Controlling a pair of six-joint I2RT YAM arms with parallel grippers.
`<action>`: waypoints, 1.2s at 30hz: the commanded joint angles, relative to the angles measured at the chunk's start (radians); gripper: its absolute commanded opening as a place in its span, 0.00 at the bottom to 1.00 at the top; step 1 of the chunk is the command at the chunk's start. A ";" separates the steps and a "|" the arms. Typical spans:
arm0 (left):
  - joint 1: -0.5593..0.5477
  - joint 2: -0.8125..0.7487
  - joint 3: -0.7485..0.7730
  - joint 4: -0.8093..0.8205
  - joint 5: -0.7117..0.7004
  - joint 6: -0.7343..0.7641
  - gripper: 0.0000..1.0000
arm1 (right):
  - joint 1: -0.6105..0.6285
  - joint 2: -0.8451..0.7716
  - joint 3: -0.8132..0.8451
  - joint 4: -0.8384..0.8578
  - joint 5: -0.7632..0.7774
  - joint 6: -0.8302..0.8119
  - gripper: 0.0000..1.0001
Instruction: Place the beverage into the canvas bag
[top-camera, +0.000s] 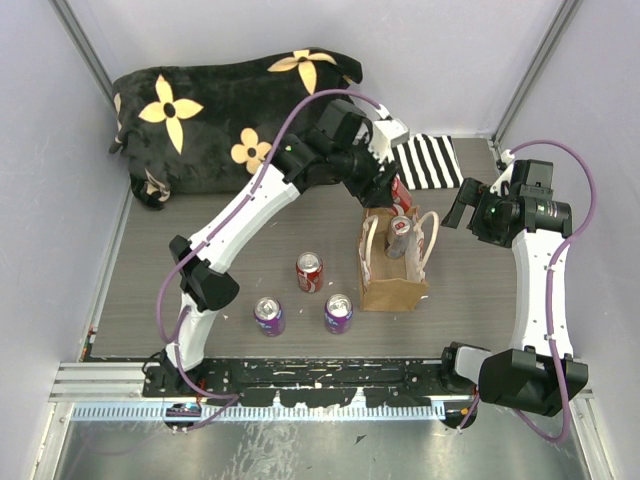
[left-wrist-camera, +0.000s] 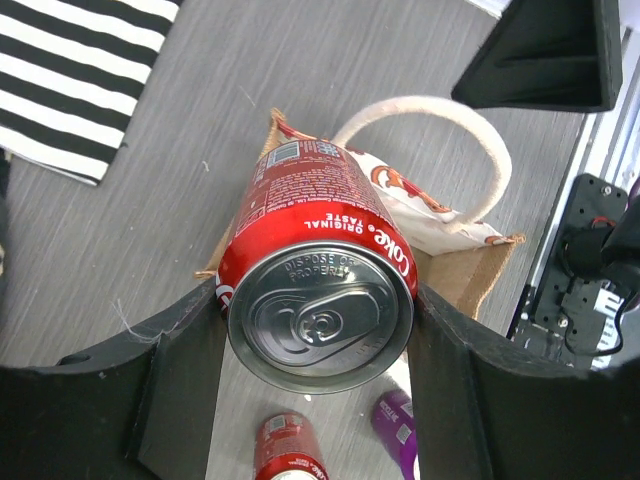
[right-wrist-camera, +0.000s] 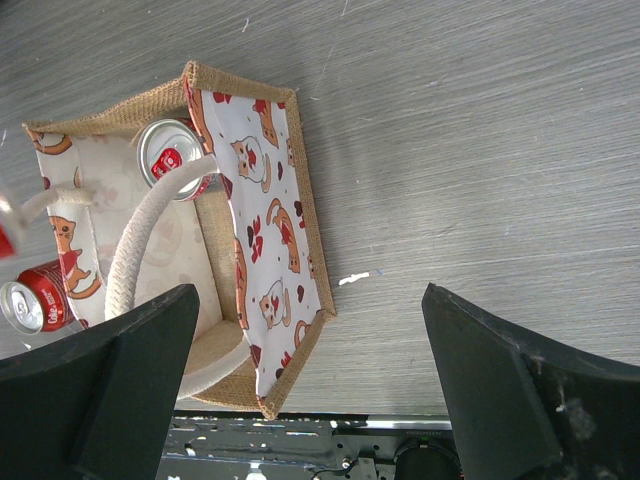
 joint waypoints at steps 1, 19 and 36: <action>-0.033 0.009 0.032 0.034 0.003 0.095 0.00 | -0.006 -0.039 0.014 0.016 -0.006 -0.003 1.00; -0.080 0.035 -0.093 -0.072 -0.107 0.270 0.00 | -0.011 -0.036 -0.010 0.027 -0.011 -0.007 1.00; -0.097 0.147 -0.093 -0.074 -0.189 0.296 0.00 | -0.015 -0.039 -0.020 0.028 -0.009 -0.013 1.00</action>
